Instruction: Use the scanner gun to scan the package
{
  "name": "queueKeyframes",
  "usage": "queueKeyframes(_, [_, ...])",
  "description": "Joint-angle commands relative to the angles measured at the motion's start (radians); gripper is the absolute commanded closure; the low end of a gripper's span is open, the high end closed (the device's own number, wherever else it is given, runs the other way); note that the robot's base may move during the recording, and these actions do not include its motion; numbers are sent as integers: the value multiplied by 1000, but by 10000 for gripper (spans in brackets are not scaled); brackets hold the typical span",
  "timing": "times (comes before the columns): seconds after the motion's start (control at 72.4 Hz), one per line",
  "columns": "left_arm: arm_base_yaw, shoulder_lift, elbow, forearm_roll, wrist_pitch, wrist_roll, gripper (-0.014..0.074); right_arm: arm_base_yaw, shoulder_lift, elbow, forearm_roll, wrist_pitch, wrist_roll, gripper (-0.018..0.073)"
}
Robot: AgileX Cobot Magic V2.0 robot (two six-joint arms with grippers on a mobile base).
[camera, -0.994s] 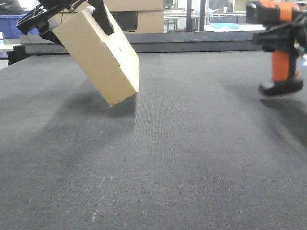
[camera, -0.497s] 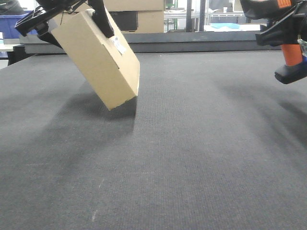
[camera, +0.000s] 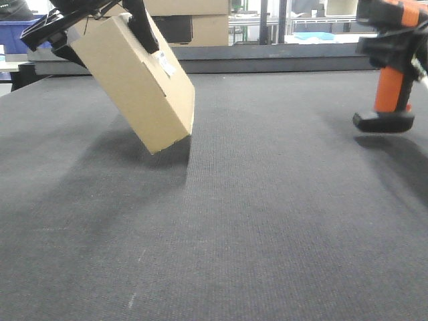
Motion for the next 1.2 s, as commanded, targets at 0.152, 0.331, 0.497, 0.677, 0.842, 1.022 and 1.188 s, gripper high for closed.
queueKeyframes(0.152, [-6,-9,-3,-8,-6,-6,708,-2,12,-7,-47,-102,17,721])
queueKeyframes(0.331, [-6,-9,-3,-8,-6,-6,708,-2,12,-7,-57,-98,17,721])
queueKeyframes(0.497, [-6,-9,-3,-8,-6,-6,708,-2,12,-7,-57,-85,20,721])
queueKeyframes(0.677, [-6,-9,-3,-8,-6,-6,708,-2,12,-7,-57,-42,44,694])
queueKeyframes(0.842, [-6,-9,-3,-8,-6,-6,708,-2,12,-7,-57,-53,44,440])
queueKeyframes(1.022, [-6,-9,-3,-8,-4,-6,708,-2,12,-7,-57,-49,44,193])
queueKeyframes(1.188, [-6,-9,-3,-8,4,-6,708,-2,12,-7,-57,-19,44,43])
